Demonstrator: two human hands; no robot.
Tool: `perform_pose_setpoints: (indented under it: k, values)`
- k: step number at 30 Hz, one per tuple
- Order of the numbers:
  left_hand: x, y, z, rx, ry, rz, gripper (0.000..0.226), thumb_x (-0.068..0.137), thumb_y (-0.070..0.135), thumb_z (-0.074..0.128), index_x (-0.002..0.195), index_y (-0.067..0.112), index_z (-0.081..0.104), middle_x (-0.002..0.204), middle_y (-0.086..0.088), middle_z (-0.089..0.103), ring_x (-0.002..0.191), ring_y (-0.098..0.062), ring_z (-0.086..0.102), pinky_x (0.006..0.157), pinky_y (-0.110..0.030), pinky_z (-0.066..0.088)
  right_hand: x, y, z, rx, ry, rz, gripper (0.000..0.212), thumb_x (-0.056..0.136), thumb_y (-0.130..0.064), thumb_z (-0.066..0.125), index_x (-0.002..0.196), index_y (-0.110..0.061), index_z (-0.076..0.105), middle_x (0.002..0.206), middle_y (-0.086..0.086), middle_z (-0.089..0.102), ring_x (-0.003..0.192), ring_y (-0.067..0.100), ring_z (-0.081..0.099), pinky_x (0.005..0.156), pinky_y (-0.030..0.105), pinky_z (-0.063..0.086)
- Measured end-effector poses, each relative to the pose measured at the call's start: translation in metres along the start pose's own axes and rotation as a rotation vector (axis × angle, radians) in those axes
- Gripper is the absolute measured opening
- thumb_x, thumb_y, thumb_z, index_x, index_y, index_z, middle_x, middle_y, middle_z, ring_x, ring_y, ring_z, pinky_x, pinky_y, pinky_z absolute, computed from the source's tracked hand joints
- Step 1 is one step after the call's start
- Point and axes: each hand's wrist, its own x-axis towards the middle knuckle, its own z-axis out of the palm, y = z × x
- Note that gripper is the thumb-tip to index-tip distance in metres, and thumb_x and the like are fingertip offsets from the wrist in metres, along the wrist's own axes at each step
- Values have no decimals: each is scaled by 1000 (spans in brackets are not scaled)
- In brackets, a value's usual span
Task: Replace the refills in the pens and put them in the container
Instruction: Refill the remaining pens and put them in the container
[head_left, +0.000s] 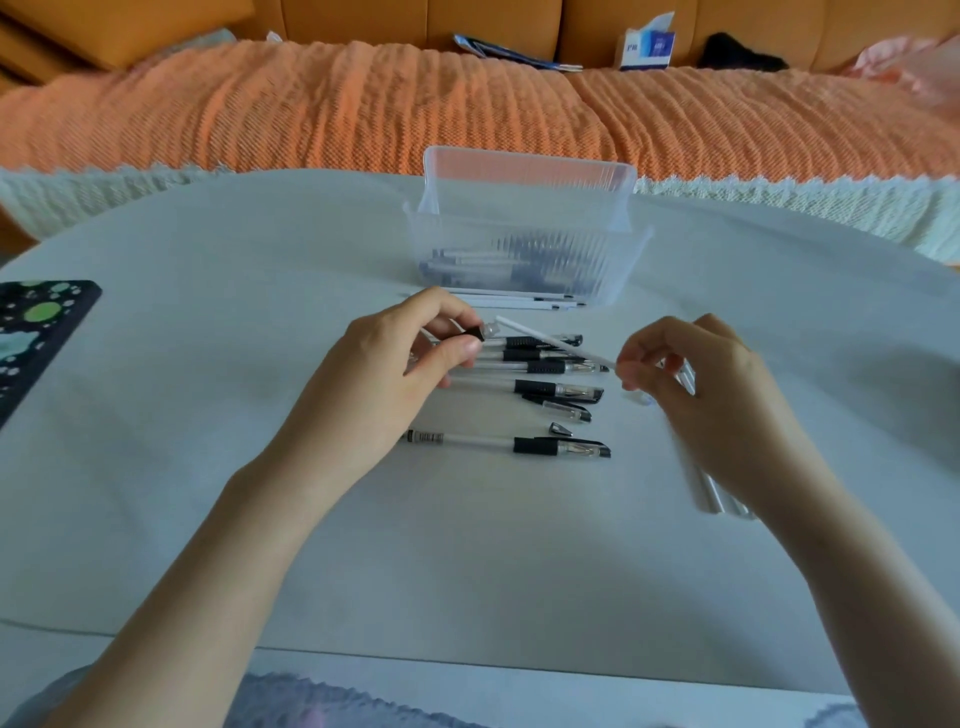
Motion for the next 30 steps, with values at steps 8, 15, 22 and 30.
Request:
perform_pose_setpoints:
  k: [8,15,22,30]
  values:
    - [0,0,-1,-1,-1,-6,7,88,23,61,91,29,61,84,14,66,68,-5,62,77,-33,51,0,6,3,15,-12,-37,22,84,-16,64,75,-34,57,73,-11,60,74,-1,51,66,7,34]
    - [1,1,-2,-10,17,-4,6,88,22,62,91,27,61,83,12,66,67,-6,62,78,-36,52,-2,1,2,131,-44,-32,16,85,-9,63,76,-23,60,69,-10,64,67,6,52,64,10,37]
    - [1,1,-2,-5,12,-1,6,87,21,62,91,26,63,84,12,65,66,-6,62,70,-19,45,-2,2,1,117,-66,-29,17,85,-9,63,76,-23,59,71,-9,64,70,11,53,65,11,37]
    - [2,-4,-4,92,18,47,7,85,24,66,89,30,64,82,19,64,74,-5,60,74,-32,50,1,6,0,48,-68,-79,22,83,-5,63,77,-26,58,72,-11,61,69,0,51,66,8,37]
